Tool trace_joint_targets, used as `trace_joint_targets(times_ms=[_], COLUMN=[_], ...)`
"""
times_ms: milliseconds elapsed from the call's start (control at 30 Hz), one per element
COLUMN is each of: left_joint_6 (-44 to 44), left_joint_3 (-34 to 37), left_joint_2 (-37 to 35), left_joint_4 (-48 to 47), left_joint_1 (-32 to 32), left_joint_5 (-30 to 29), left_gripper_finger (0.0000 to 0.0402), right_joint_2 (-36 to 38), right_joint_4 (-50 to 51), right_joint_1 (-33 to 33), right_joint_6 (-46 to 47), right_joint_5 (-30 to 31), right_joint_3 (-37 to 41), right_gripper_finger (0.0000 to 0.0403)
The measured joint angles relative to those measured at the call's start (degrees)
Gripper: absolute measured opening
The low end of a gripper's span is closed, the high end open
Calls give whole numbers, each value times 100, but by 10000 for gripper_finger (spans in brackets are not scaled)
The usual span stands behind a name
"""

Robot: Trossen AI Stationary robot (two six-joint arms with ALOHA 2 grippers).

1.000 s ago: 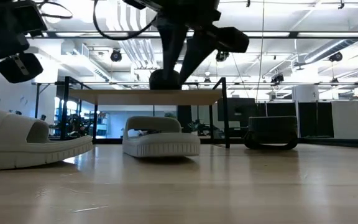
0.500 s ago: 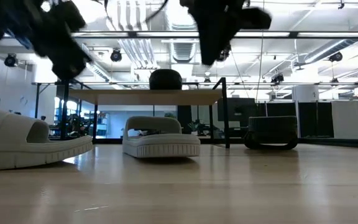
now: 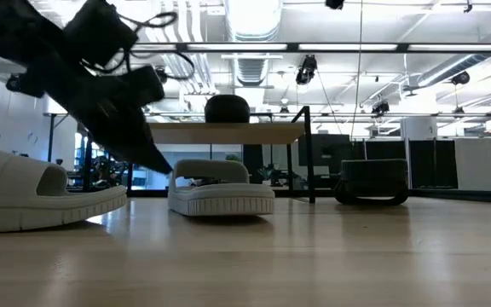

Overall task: Pick and place slides into the shelf
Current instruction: Put the bottom gray slide under the shelf

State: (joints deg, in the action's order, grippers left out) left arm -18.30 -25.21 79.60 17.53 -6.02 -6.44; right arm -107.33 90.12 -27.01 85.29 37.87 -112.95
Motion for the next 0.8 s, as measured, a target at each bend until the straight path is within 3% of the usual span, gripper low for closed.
trace_joint_targets(times_ms=[233, 467, 667, 800], left_joint_6=[376, 373, 228, -73], left_joint_3=[-351, -557, -551, -550], left_joint_2=[843, 1057, 472, -592], left_joint_4=[-4, 0, -622, -1699], left_joint_1=[30, 202, 205, -42], left_joint_5=[-935, -1573, -1656, -942], left_gripper_finger=[0, 0, 0, 0], right_joint_2=[16, 14, 16, 16], right_joint_4=[-5, -13, -188, -1144], right_joint_1=[-91, -89, -159, -211], right_joint_6=[-10, 14, -76, -61], right_joint_5=[103, 84, -527, -1284], right_joint_3=[126, 394, 505, 912], right_gripper_finger=[9, 9, 8, 8])
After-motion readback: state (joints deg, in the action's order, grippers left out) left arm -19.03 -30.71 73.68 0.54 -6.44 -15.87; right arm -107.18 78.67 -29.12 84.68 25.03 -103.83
